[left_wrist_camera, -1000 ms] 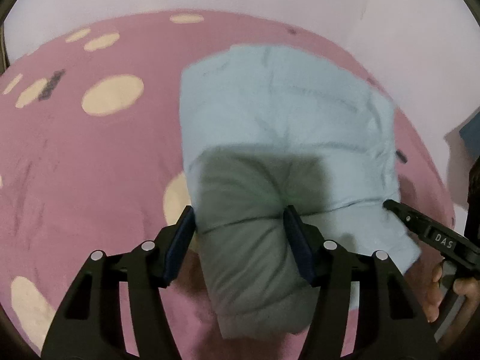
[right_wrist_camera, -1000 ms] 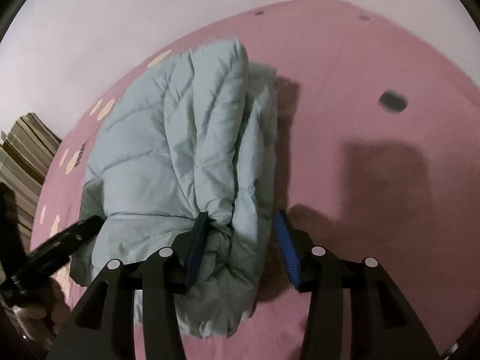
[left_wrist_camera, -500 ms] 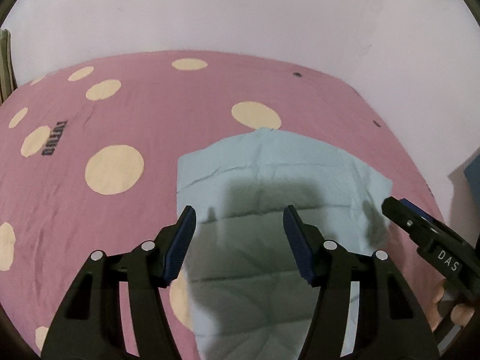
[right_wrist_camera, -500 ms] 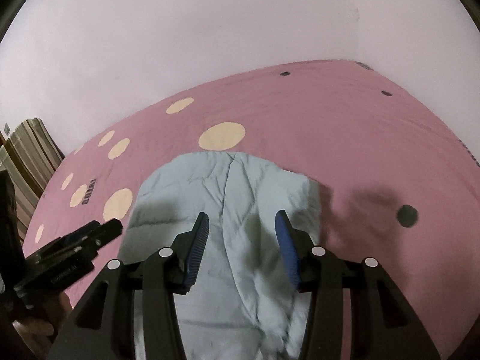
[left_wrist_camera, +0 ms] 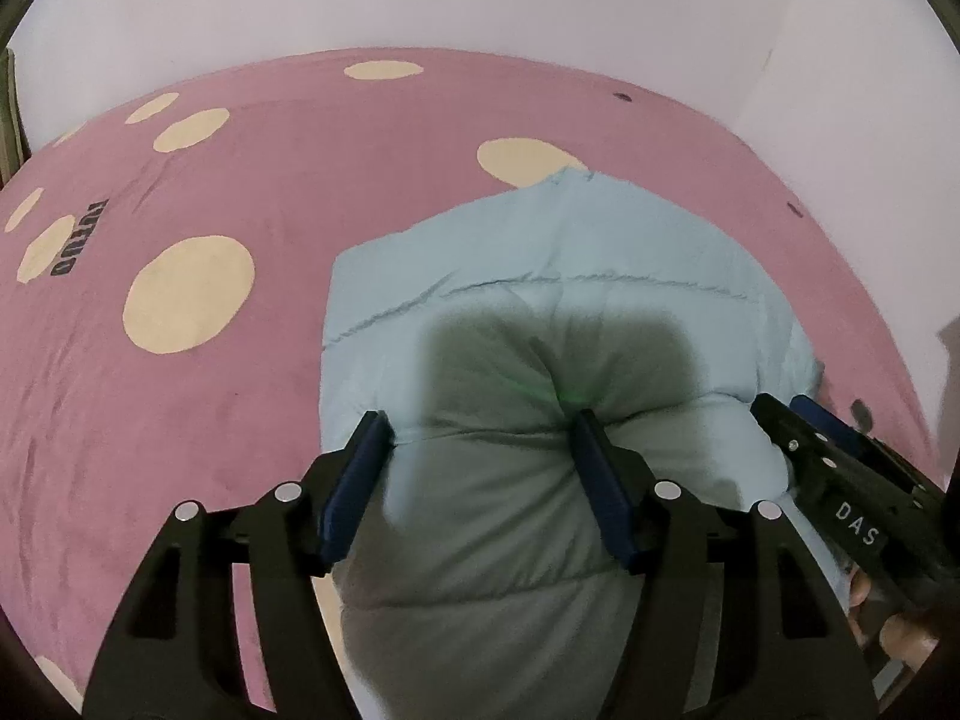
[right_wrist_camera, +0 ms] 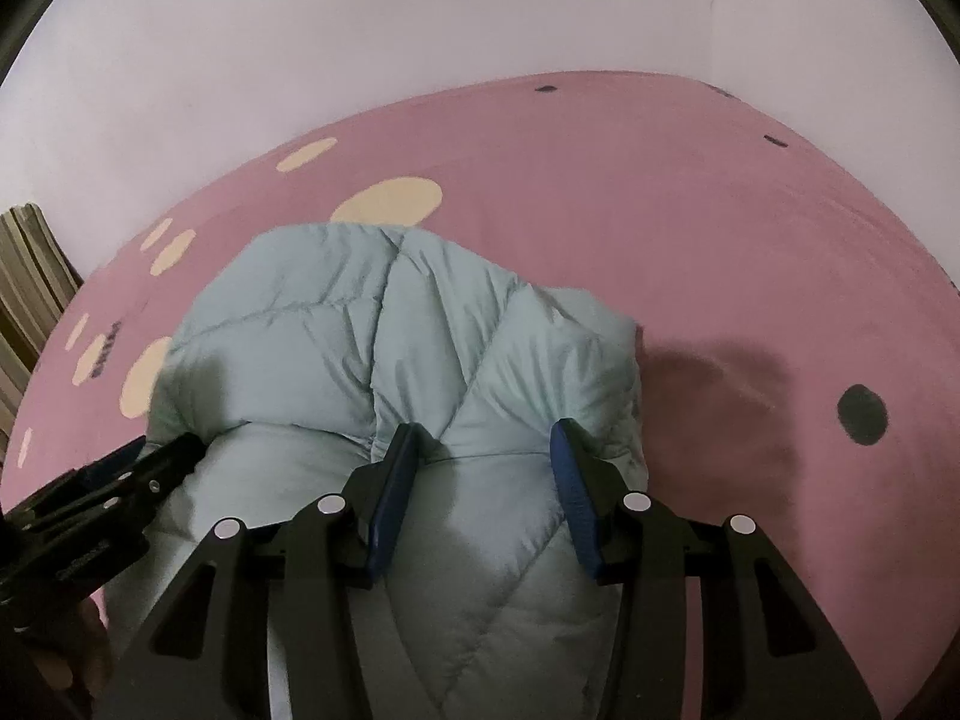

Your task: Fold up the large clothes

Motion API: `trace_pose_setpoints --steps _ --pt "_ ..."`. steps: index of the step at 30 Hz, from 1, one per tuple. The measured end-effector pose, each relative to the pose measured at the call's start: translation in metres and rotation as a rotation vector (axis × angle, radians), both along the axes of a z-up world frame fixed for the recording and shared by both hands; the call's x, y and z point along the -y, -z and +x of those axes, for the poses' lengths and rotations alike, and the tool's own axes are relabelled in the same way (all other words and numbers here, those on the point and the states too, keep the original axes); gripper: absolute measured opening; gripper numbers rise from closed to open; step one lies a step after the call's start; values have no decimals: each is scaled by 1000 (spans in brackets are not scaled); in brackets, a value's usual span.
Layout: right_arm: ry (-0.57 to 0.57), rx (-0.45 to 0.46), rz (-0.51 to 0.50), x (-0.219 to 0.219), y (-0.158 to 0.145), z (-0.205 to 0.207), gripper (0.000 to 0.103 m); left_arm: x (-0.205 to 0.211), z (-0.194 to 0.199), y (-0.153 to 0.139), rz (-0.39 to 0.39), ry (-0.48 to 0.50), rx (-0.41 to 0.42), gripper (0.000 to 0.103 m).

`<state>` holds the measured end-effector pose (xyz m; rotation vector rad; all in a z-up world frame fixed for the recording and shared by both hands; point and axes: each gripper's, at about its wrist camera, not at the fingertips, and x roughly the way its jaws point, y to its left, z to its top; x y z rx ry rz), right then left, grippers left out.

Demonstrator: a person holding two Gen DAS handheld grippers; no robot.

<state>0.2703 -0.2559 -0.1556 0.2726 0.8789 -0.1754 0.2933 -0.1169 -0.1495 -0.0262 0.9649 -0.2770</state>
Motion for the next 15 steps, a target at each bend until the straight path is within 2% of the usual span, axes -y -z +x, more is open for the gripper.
trace_pose_setpoints --steps 15 --pt "17 10 -8 0 25 6 47 10 11 30 17 2 -8 68"
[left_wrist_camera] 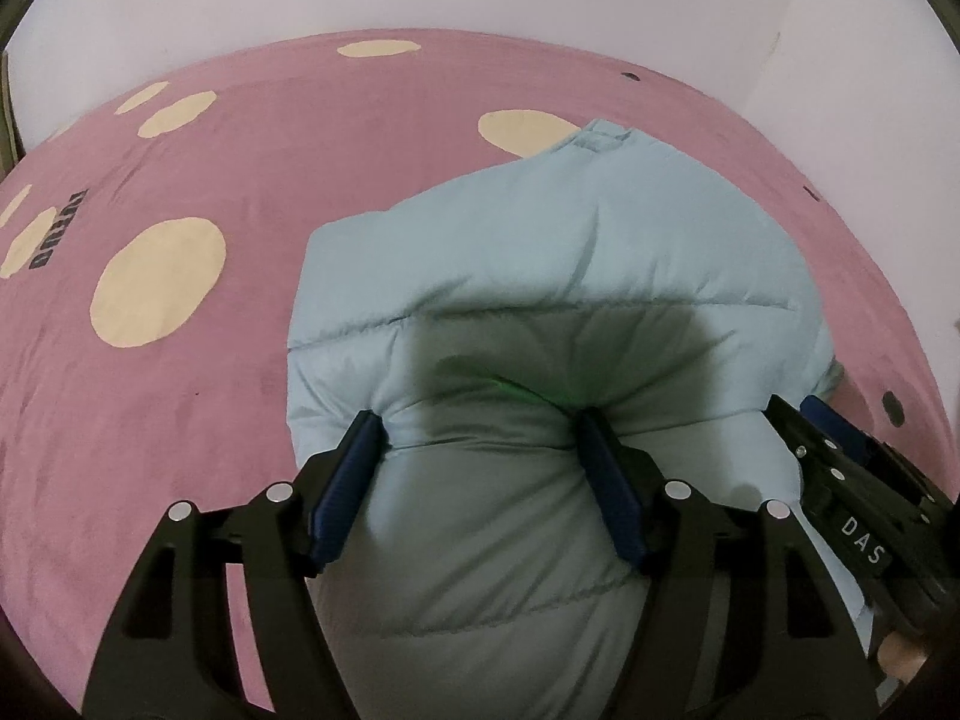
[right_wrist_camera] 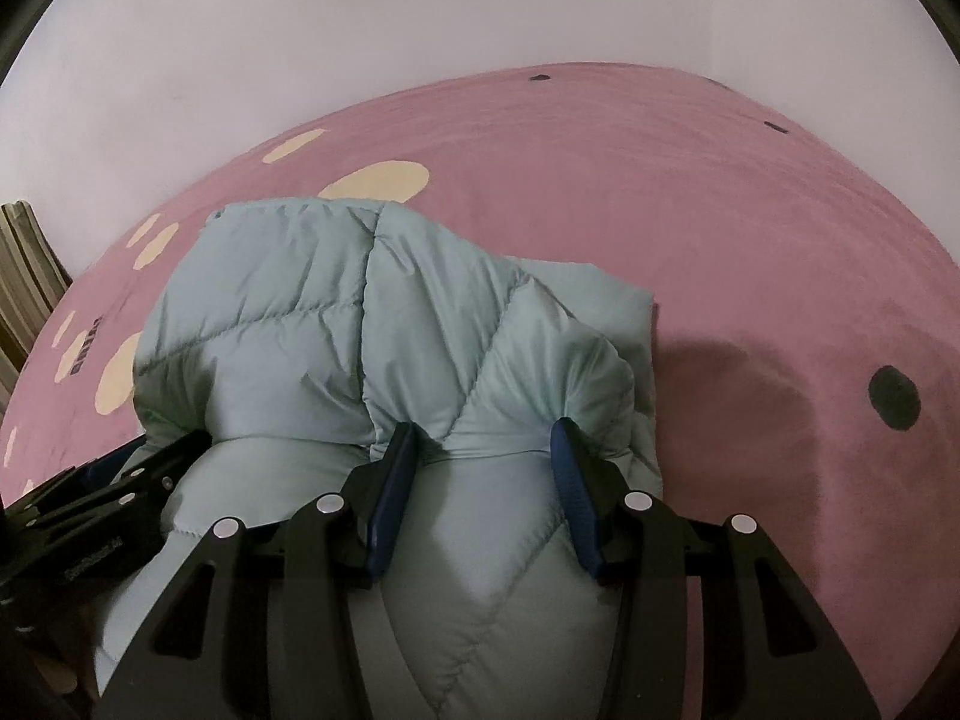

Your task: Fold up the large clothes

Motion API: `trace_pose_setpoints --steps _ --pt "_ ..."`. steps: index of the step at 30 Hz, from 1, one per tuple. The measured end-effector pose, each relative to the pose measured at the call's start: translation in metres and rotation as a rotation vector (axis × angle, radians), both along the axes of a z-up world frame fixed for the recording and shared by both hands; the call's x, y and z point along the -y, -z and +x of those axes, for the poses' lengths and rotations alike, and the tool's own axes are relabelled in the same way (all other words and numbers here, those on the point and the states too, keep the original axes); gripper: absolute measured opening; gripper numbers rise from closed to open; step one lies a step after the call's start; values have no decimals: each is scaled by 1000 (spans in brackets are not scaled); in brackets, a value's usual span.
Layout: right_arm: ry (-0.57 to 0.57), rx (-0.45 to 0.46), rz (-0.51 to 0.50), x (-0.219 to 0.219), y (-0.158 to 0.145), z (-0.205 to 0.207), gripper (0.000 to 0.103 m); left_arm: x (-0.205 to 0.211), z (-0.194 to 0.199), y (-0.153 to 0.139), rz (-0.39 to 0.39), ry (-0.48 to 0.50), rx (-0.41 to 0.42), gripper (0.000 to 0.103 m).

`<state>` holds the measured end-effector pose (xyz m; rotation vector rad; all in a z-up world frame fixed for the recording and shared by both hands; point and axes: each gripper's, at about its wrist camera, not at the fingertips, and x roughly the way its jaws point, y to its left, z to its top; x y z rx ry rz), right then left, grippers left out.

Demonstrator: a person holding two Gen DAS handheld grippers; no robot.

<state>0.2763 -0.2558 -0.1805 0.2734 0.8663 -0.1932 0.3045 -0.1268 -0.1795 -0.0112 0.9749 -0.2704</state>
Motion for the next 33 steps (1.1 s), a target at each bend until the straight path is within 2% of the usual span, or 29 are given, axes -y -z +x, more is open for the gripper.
trace_pose_setpoints --steps 10,16,20,24,27,33 --pt "3 -8 -13 -1 4 3 47 2 1 7 9 4 16 69" --pt "5 7 -23 -3 0 -1 47 2 0 2 8 7 24 69" --pt "-1 29 -11 -1 -6 -7 49 -6 -4 -8 -40 21 30 72" --pt "1 43 10 1 -20 -18 57 -27 -10 -22 -94 -7 5 77" --pt "13 69 78 9 -32 -31 66 -54 -17 -32 -168 -71 -10 81" --pt "81 101 238 39 -36 -66 70 -100 -31 -26 -347 -131 -85 83"
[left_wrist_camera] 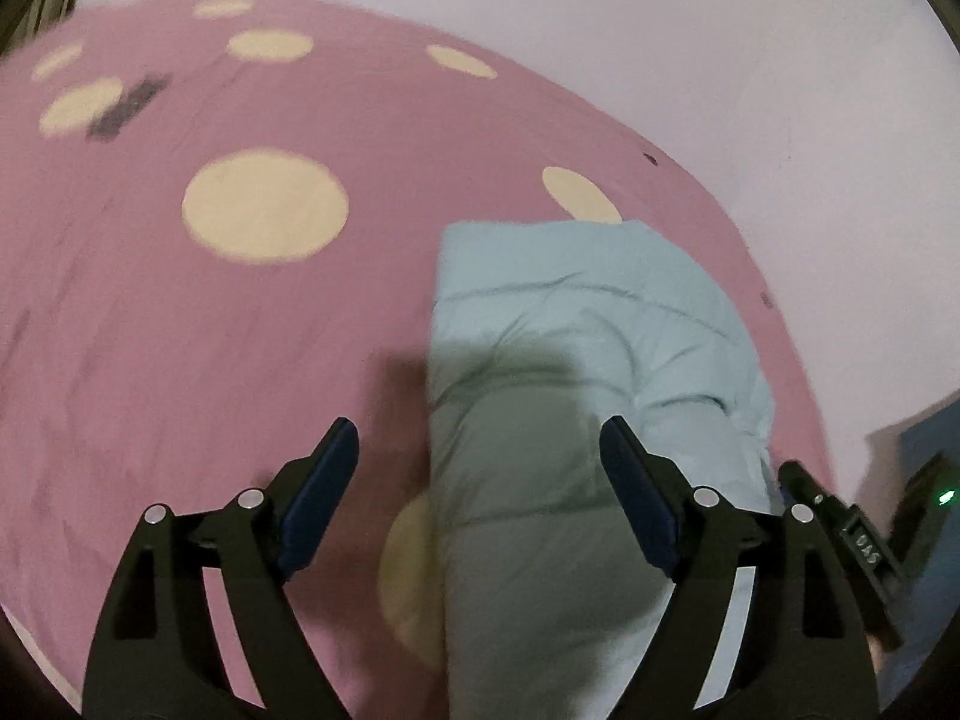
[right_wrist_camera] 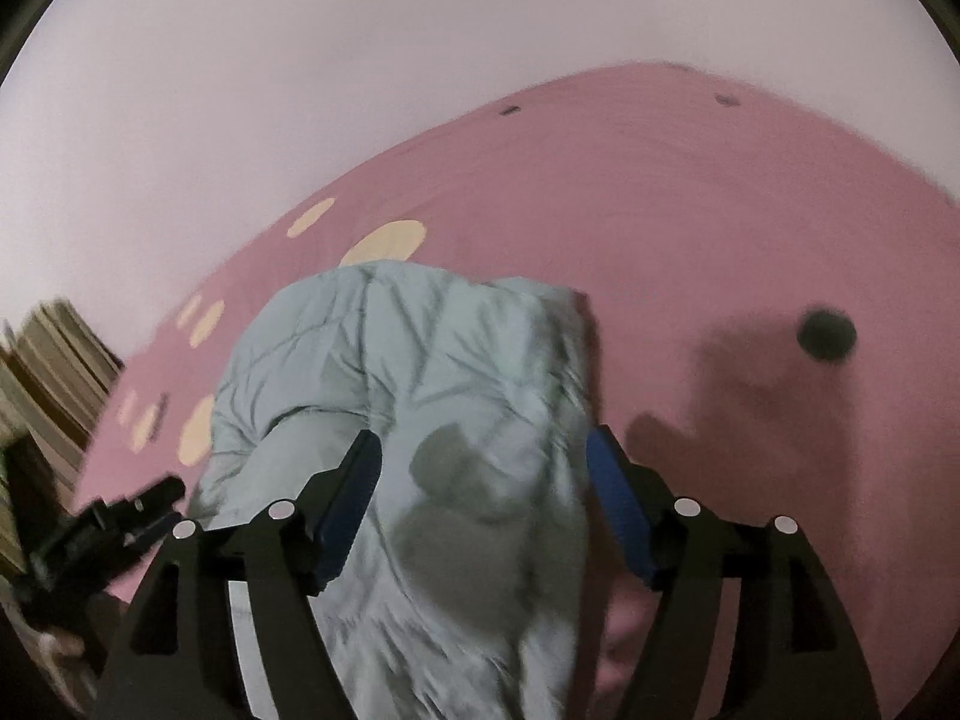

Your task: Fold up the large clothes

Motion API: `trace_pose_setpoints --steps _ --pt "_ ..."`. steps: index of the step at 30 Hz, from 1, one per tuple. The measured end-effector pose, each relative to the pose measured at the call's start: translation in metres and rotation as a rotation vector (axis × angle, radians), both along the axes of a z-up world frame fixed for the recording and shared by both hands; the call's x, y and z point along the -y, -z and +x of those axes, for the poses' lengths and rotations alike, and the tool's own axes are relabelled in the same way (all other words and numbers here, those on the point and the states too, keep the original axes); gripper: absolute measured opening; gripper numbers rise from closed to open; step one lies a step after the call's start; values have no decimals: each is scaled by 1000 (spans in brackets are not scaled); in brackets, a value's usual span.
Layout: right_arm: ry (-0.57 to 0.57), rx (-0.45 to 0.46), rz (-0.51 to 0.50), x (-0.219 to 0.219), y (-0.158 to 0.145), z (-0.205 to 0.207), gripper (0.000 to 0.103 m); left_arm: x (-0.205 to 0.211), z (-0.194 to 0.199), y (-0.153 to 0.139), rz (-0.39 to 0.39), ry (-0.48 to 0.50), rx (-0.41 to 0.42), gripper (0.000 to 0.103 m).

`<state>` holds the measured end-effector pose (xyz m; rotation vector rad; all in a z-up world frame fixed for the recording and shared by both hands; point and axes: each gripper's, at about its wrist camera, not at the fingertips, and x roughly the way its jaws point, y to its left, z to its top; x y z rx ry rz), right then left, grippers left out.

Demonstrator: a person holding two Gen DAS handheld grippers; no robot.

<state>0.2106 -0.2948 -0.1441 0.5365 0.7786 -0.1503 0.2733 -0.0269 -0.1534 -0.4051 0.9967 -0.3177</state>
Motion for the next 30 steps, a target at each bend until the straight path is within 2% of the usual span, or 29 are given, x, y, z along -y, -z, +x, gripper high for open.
trace_pose_setpoints --steps 1,4,10,17,24,30 --pt "7 -5 33 5 3 -4 70 -4 -2 5 -37 2 -23 83" --pt "13 -27 94 12 13 -10 70 -8 -7 17 -79 -2 -59 83" --pt "19 -43 162 13 29 -13 70 -4 -12 21 -110 4 -60 84" --pt "15 -37 234 10 44 -10 76 4 -13 30 -174 4 -75 86" --pt "11 -15 246 7 48 -8 76 12 -16 34 -211 -39 -100 87" --pt "21 1 248 5 50 -8 76 17 -19 35 -201 -68 -103 87"
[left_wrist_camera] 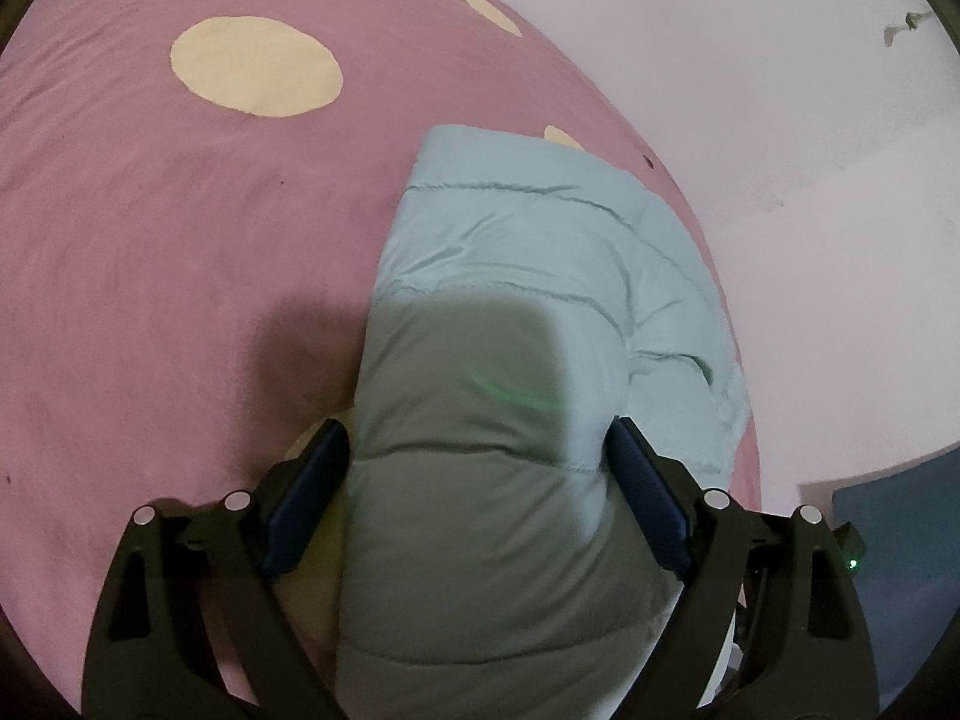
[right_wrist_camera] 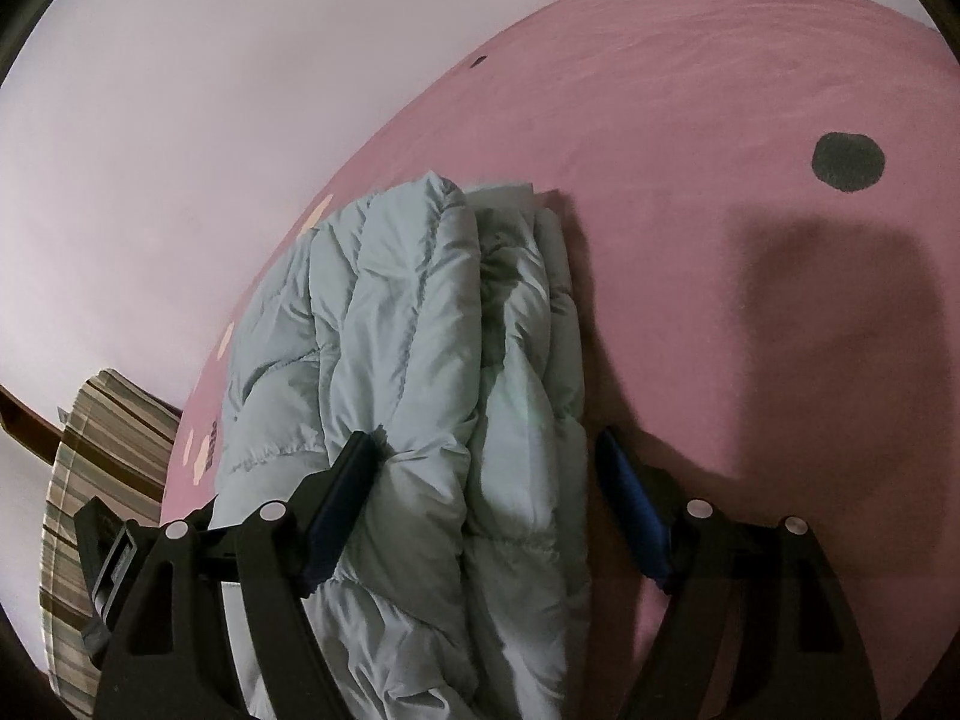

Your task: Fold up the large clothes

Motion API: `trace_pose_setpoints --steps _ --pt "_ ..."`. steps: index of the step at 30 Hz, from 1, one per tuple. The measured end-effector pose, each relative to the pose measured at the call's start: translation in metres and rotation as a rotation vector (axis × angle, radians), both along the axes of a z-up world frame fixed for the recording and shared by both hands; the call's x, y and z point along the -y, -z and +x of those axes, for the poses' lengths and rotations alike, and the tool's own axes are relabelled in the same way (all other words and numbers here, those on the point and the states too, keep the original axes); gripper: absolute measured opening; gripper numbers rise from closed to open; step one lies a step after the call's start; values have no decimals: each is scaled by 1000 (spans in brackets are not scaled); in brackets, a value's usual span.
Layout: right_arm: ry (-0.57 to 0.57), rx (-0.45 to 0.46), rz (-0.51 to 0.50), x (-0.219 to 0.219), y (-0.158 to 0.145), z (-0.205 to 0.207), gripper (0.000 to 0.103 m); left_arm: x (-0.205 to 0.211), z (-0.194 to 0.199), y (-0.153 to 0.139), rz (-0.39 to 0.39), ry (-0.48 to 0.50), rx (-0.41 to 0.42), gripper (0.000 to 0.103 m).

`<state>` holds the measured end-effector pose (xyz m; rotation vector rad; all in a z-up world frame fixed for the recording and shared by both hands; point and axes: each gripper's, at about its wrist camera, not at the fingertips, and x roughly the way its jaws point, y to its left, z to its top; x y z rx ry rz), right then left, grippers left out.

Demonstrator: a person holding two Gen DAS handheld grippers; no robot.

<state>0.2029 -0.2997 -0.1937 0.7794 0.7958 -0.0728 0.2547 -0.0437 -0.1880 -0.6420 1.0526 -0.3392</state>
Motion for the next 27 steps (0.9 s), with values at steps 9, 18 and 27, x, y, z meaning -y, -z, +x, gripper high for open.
trace_pose_setpoints --steps 9,18,27 --pt "3 -3 -22 -8 1 -2 74 2 1 1 13 1 3 87" --pt "-5 -9 -13 -23 1 4 55 3 2 3 7 13 1 74" --pt "-9 5 10 -26 8 3 40 0 3 5 2 15 14 56"
